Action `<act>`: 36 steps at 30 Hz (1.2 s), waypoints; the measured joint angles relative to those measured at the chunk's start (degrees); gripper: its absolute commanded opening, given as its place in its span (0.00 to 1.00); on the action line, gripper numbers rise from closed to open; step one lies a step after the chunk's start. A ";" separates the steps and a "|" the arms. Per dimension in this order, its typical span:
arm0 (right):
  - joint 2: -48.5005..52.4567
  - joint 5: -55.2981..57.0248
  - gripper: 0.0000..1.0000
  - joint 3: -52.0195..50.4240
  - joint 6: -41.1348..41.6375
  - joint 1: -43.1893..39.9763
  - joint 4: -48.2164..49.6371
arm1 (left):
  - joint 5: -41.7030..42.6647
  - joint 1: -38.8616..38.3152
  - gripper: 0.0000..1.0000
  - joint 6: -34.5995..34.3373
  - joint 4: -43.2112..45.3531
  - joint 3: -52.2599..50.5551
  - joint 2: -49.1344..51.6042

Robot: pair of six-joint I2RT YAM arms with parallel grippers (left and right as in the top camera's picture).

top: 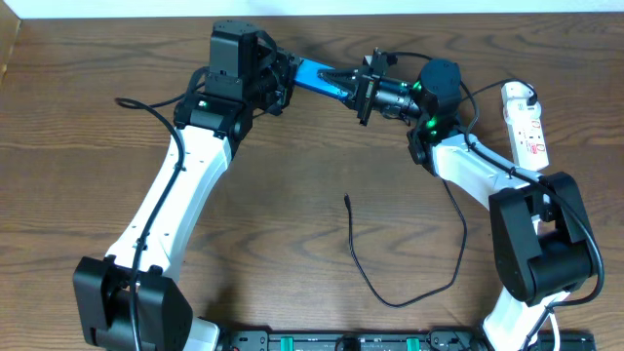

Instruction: Plug charger to phone and switch on socket

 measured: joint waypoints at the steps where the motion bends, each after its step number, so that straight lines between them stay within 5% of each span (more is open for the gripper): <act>1: 0.00 0.11 0.07 0.02 0.09 0.00 0.02 | -0.02 0.00 0.07 0.11 0.17 0.00 0.00; 8: 0.00 -0.81 0.35 0.02 -2.99 0.00 0.87 | -0.07 0.00 0.07 0.02 -1.16 0.00 0.00; 12: 0.00 -1.01 0.60 0.02 -4.39 0.00 1.05 | -0.50 0.00 0.08 0.26 -1.46 0.00 0.00; 20: 0.00 -1.03 0.77 0.02 -8.46 -0.26 1.16 | -3.30 0.63 0.08 0.72 -1.57 0.00 0.00; 23: 0.00 -1.20 0.97 0.02 -12.22 -0.92 1.05 | -3.54 2.21 0.08 1.07 -1.57 0.00 0.00; 36: 0.00 -3.41 0.99 0.11 -32.52 -7.21 -3.80 | 12.52 15.41 0.07 5.75 -3.02 0.00 0.00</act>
